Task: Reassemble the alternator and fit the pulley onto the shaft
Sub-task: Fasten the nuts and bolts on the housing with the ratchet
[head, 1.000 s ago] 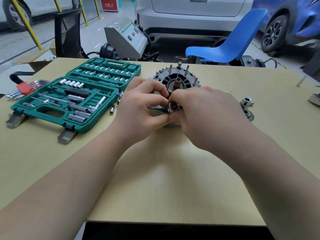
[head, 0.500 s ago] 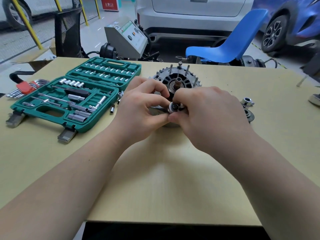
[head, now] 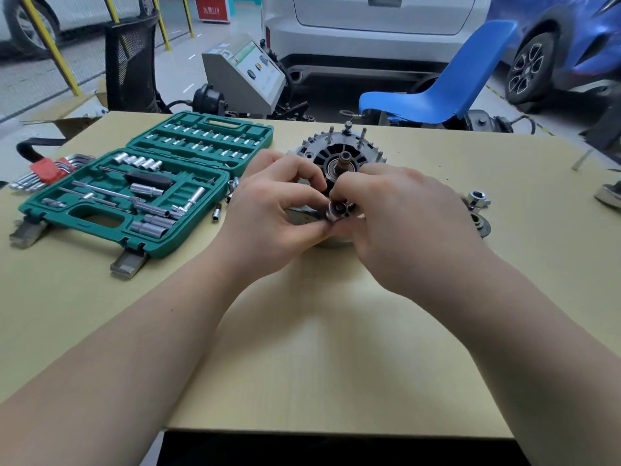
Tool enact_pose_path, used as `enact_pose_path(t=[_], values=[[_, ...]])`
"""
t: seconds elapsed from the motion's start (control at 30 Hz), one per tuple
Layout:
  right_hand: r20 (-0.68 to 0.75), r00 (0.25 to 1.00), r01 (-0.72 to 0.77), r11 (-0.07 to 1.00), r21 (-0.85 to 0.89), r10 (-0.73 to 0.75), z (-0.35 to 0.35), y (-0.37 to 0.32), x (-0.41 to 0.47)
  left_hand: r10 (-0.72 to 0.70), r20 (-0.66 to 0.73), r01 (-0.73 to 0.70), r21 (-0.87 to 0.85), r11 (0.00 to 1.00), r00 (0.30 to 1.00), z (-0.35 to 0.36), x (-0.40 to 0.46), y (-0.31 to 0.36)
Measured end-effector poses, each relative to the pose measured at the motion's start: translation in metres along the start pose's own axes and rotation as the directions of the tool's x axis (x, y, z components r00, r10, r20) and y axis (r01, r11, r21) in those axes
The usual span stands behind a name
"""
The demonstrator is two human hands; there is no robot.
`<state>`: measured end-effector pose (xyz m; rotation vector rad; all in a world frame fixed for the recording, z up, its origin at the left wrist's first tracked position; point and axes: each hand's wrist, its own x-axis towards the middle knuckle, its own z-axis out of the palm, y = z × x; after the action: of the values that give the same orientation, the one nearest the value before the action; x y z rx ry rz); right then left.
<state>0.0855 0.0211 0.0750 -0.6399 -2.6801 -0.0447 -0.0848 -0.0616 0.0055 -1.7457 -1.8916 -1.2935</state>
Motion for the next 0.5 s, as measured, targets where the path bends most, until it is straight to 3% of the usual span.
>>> enact_pose_path(t=[0.23, 0.5], values=[[-0.034, 0.998, -0.053, 0.999, -0.005, 0.053, 0.005, -0.0022, -0.0018, 0.026, 0.011, -0.027, 0.021, 0.999, 1.0, 0.0004, -0.0007, -0.0039], [-0.013, 1.0, -0.002, 1.0, -0.003, 0.002, 0.0015, 0.0004, 0.0004, 0.006, -0.003, -0.006, 0.013, 1.0, 1.0, 0.0008, -0.0004, -0.0009]])
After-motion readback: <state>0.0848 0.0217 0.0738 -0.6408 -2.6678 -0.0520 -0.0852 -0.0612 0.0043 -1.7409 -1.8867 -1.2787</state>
